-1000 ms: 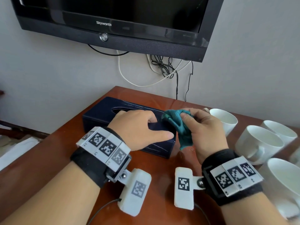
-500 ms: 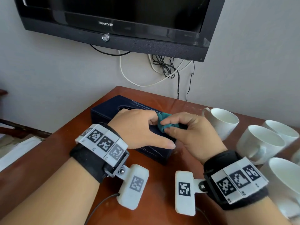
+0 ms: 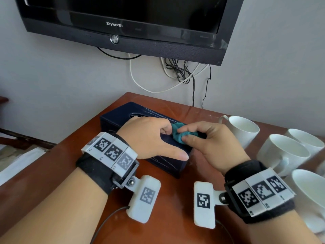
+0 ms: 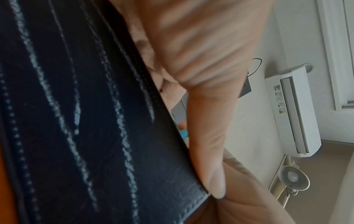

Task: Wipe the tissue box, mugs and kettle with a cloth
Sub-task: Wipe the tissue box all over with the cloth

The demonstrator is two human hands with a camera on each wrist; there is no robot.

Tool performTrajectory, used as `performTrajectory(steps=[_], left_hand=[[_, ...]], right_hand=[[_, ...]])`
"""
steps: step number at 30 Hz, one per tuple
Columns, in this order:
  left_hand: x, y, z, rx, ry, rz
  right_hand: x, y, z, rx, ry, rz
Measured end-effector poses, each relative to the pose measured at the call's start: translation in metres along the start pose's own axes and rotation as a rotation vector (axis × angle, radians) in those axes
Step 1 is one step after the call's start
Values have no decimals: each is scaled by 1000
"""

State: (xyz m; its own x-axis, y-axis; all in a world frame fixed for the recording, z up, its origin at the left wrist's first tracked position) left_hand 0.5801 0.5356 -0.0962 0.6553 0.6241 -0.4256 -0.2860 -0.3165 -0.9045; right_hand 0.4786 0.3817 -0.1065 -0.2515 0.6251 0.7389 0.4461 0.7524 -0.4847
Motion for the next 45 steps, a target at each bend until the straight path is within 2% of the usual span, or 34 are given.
performTrajectory(steps=[2,6,9,25,29,34,38,41,45], left_hand=[[1,0,0,-2,6,14],[4,0,-1,-10,20,43],[6,1,-1,8,27,44],[-13,3,8,129,-22,-143],[-5,-4,10,118,-32,-124],[7,-6,4,78,-1,-49],[13,-3,0,54,-14,12],[13,0,-2,4,7,9],[14,-3,-4,17,8,10]], right_hand=[[-3,0,-2,-33,12,-20],[-17,-7,-7,-210,51,56],[-22,-12,-7,-268,64,94],[-13,-21,-5,-292,80,196],[-12,-19,-2,-240,64,126],[-5,-5,0,-35,65,-144],[-9,-6,4,-61,59,-286],[-9,-6,5,-38,22,-239],[-6,-7,3,33,2,-115]])
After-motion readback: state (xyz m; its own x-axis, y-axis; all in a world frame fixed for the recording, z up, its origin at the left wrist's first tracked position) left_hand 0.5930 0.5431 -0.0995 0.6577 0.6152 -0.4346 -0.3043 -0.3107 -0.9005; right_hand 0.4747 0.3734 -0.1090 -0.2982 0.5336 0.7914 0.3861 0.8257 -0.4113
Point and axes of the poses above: each hand's wrist, its own z-axis away from the middle knuckle, its own y-axis out of the palm, x = y × z, the point moved 5 cm from there along -z, towards the middle knuckle, and after that the axes turned 9 degrees about -y, right-handed, at the moved point
